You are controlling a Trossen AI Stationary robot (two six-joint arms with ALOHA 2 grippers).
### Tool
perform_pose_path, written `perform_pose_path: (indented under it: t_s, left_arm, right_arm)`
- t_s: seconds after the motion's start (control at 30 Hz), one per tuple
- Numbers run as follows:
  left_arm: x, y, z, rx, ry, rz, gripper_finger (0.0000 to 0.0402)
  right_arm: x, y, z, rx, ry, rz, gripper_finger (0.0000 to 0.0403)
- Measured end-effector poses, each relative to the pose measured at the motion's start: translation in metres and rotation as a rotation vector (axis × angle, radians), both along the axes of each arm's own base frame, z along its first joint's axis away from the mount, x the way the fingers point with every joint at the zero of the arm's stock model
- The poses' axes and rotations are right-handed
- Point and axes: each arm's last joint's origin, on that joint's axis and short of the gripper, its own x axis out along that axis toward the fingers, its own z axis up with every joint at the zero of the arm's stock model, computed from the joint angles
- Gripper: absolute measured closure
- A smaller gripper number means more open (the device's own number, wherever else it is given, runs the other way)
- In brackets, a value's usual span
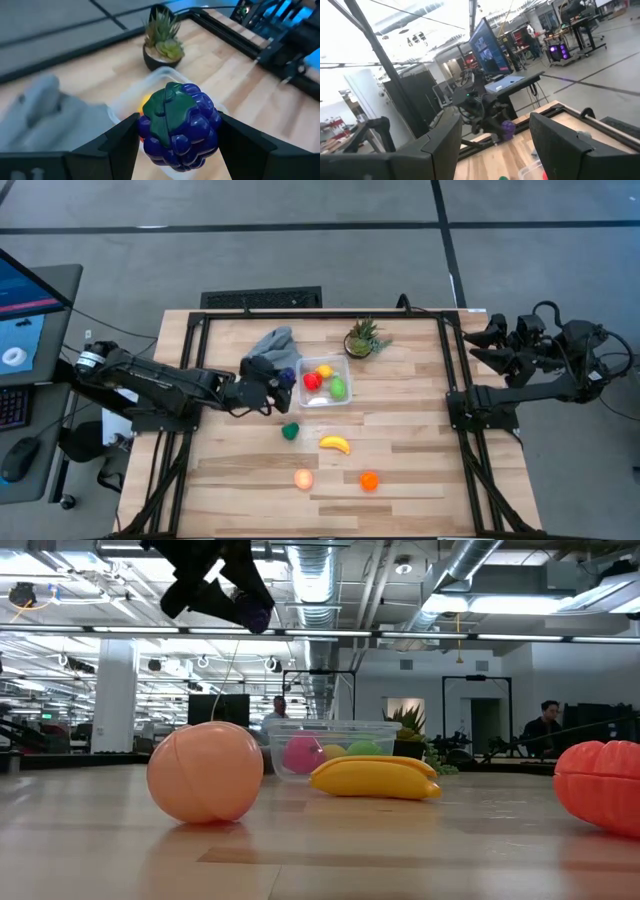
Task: Pick and placing Produce into tupperware
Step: Put the purple grapes into the transparent bin
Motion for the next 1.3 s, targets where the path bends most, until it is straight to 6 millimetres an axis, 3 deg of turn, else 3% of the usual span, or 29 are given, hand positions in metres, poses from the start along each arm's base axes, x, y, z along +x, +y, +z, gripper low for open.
perform_pose_path:
  t_s: [0.53,0.97,1.3]
  left_arm:
    - [0.006,0.038,-0.003,0.174,0.187,-0.146,0.0173]
    - [0.050,0.057,-0.047,0.144,0.192,-0.292,0.0173]
    - [0.071,0.075,-0.072,0.117,0.162,-0.335,0.0173]
  right_arm:
    - [0.000,-0.002,0.000,0.027,-0.002,-0.064,0.0147]
    - [0.013,-0.002,-0.003,0.021,0.077,-0.088,0.0147]
    - [0.023,-0.001,-0.004,0.017,0.120,-0.089,0.0147]
